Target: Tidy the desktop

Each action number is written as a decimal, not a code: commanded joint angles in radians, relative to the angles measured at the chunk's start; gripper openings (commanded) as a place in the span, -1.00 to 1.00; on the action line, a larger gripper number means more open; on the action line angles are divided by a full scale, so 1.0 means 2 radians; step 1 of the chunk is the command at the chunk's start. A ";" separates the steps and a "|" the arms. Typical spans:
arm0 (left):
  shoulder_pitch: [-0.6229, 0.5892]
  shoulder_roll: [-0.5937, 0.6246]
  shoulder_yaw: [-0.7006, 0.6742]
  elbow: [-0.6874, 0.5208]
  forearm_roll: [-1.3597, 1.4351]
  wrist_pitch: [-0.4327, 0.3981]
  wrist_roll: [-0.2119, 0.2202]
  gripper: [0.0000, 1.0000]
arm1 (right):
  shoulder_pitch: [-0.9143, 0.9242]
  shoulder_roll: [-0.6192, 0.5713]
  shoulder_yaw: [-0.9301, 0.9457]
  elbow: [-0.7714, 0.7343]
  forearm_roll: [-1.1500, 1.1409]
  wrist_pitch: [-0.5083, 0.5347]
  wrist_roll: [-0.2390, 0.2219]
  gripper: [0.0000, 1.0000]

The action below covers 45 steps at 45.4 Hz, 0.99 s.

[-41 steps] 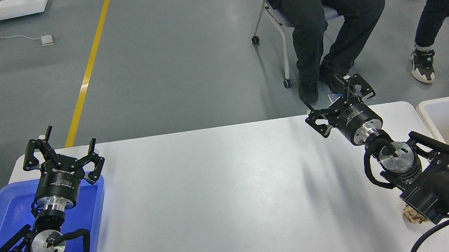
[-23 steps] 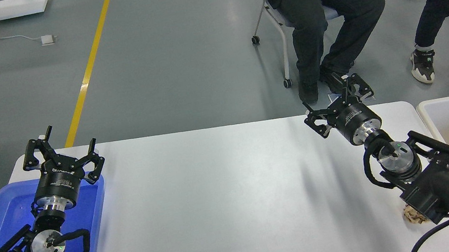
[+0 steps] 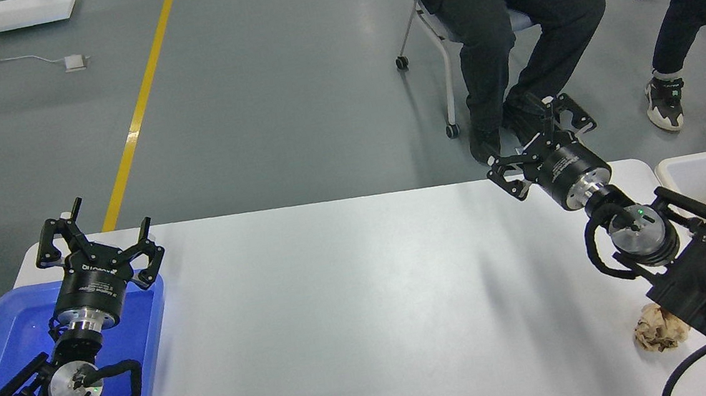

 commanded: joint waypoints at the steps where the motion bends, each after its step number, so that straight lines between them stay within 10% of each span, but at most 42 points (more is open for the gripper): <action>1: 0.000 0.000 0.000 0.000 0.001 0.000 0.000 1.00 | 0.012 -0.062 -0.001 0.049 -0.046 -0.002 -0.001 1.00; 34: 0.000 0.000 -0.001 0.000 0.001 -0.002 0.001 1.00 | 0.011 -0.331 -0.125 0.283 -0.394 -0.008 0.005 1.00; 45: 0.000 0.000 -0.001 0.000 0.001 -0.002 0.001 1.00 | 0.010 -0.388 -0.178 0.284 -0.596 -0.023 0.064 1.00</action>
